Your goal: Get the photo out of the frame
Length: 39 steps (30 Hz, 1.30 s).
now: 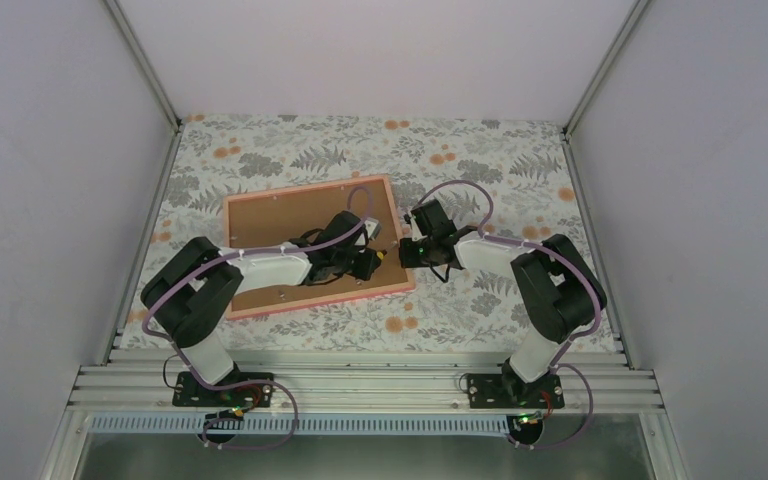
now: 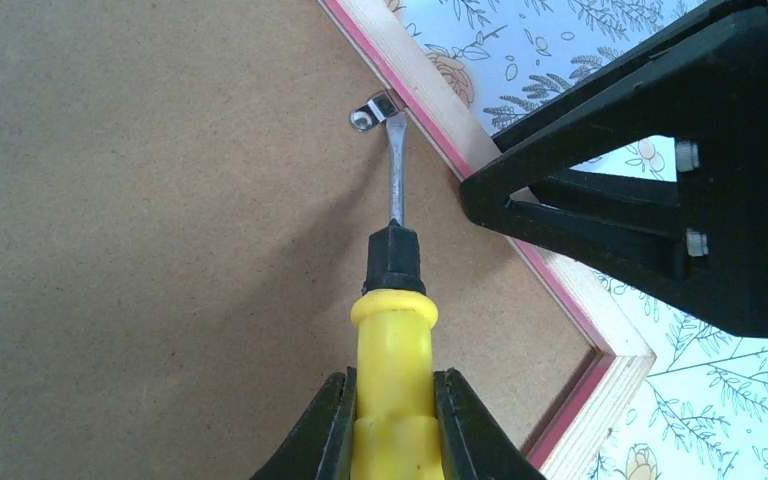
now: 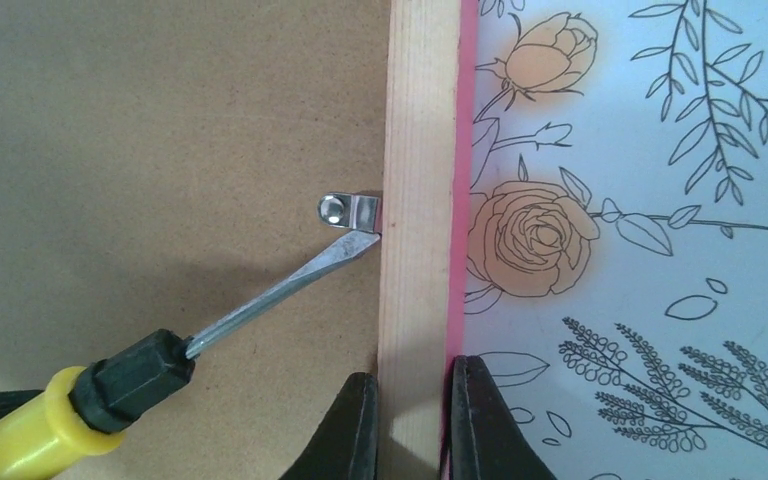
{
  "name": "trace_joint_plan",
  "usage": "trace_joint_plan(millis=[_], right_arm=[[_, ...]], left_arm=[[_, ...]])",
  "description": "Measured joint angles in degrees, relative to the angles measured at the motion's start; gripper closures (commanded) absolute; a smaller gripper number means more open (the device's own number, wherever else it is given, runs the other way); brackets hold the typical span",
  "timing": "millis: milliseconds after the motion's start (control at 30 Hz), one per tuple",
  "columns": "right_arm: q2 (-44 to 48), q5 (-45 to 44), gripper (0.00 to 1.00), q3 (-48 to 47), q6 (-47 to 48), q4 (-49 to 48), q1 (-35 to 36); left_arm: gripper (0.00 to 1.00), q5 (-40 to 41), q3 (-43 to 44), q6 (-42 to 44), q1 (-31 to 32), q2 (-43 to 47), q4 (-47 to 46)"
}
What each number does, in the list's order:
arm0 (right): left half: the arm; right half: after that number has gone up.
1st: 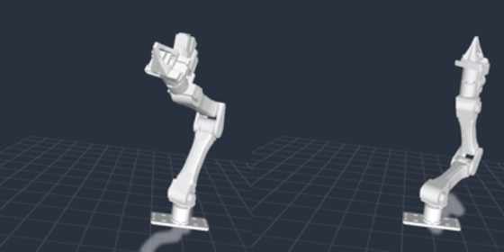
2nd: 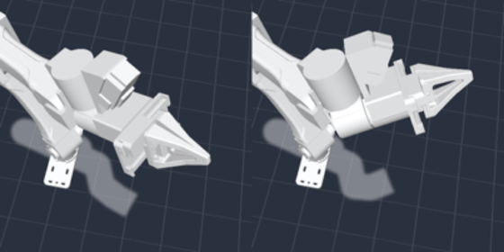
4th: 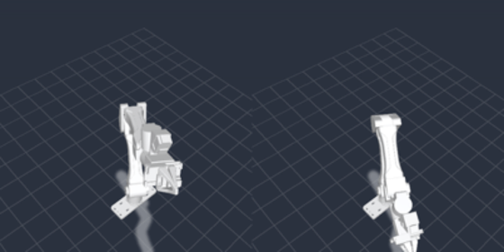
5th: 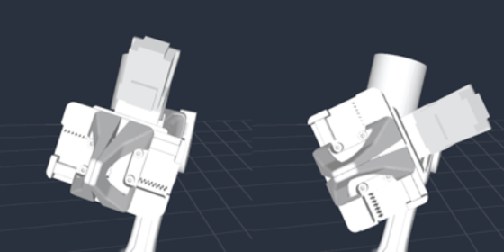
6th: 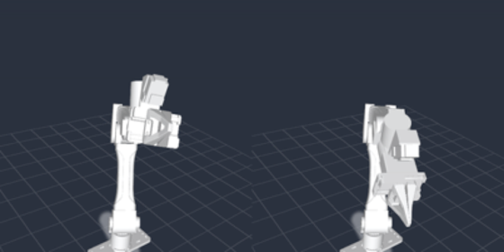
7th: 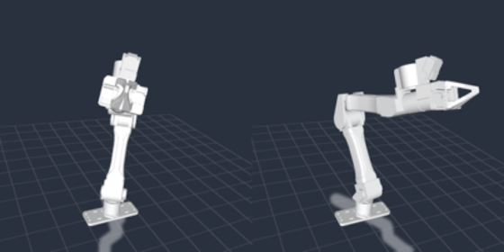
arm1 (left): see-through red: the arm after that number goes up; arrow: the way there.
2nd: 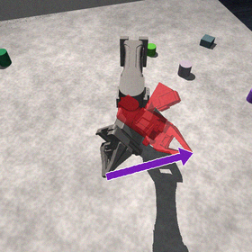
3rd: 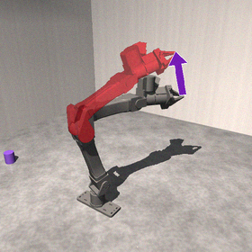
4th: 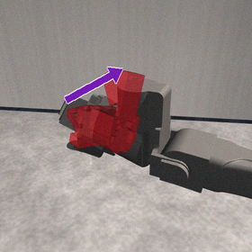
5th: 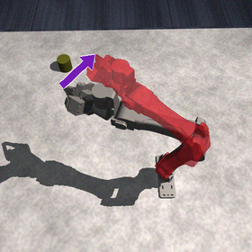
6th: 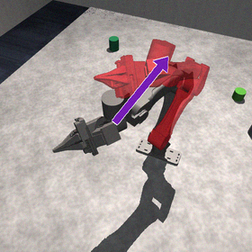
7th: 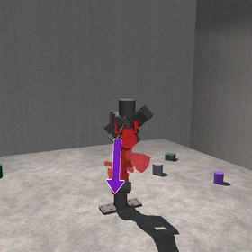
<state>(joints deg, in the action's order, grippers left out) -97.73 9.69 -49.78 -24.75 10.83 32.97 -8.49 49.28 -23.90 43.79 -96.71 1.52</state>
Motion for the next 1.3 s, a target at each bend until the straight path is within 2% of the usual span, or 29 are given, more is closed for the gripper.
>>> trace_joint_plan(millis=[1300], right_arm=[[-0.5, -0.7, 0.96, 2.1, -1.9, -7.3, 0.0]], left_arm=[[0.98, 6.4, -3.1, -14.3, 1.8, -0.1, -7.3]])
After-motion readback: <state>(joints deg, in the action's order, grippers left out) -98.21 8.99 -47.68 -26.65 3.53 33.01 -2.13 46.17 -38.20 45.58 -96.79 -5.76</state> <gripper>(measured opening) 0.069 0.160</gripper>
